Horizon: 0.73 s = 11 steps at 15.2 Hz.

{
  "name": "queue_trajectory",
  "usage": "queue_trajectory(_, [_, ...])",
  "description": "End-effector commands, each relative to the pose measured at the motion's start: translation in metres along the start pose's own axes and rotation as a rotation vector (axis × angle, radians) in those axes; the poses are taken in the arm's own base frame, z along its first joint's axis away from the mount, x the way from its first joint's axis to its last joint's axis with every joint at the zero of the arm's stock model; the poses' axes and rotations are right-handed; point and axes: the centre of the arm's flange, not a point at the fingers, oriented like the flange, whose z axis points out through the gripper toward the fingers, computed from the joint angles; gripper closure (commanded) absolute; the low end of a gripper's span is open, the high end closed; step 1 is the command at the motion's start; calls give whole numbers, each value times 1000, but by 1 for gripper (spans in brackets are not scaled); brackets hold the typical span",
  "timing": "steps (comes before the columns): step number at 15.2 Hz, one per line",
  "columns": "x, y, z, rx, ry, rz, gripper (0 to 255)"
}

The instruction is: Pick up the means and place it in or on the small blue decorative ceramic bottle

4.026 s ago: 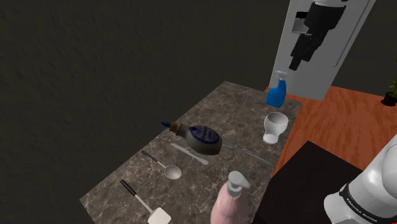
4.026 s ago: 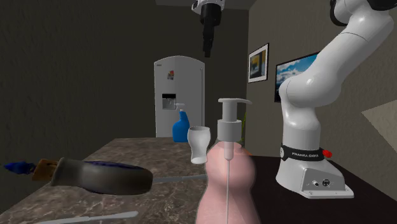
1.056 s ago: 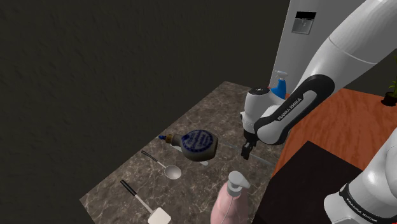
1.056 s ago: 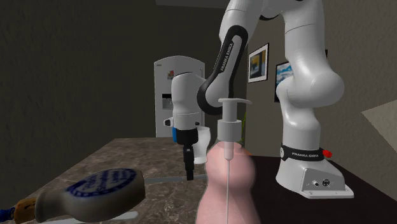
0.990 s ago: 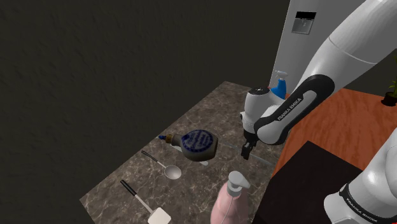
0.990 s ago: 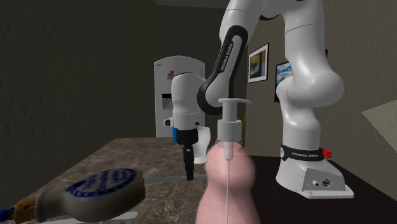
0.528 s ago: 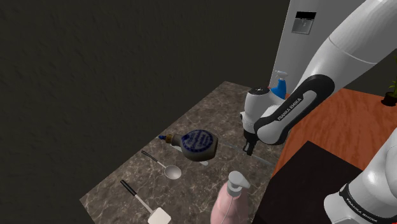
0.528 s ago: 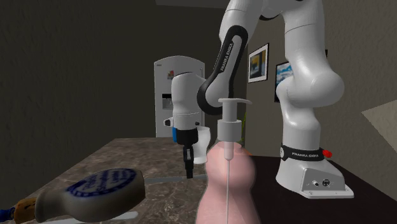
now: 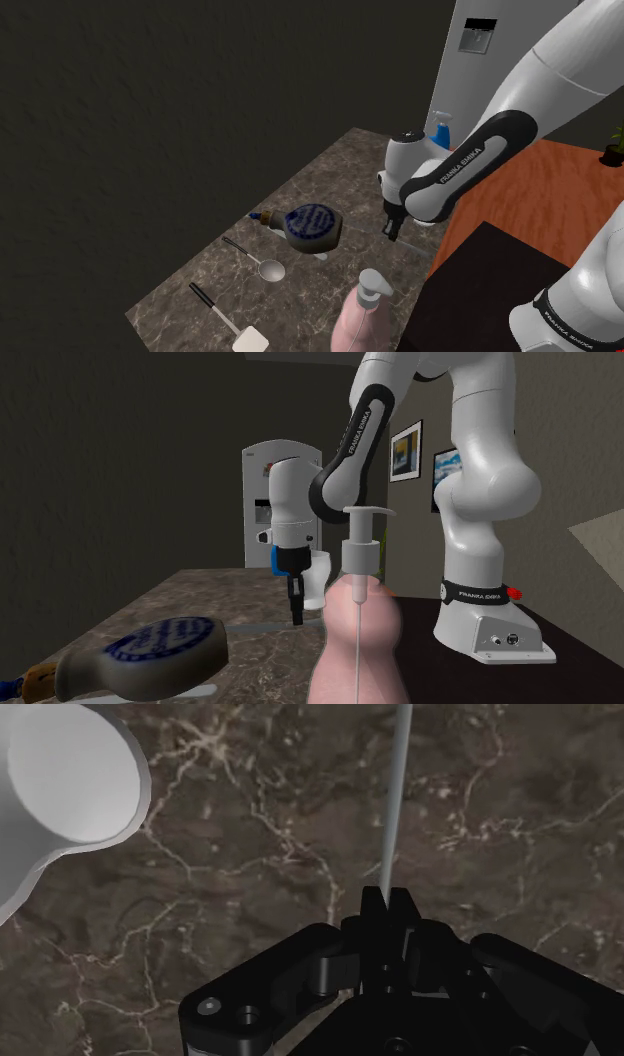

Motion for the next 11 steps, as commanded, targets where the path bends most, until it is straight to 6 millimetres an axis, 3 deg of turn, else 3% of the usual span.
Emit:
queue_trajectory(1, [-1, 0, -10, 0, 0, 0, 255])
queue_trajectory(11, [-4, 0, -62, 0, 0, 0, 255])
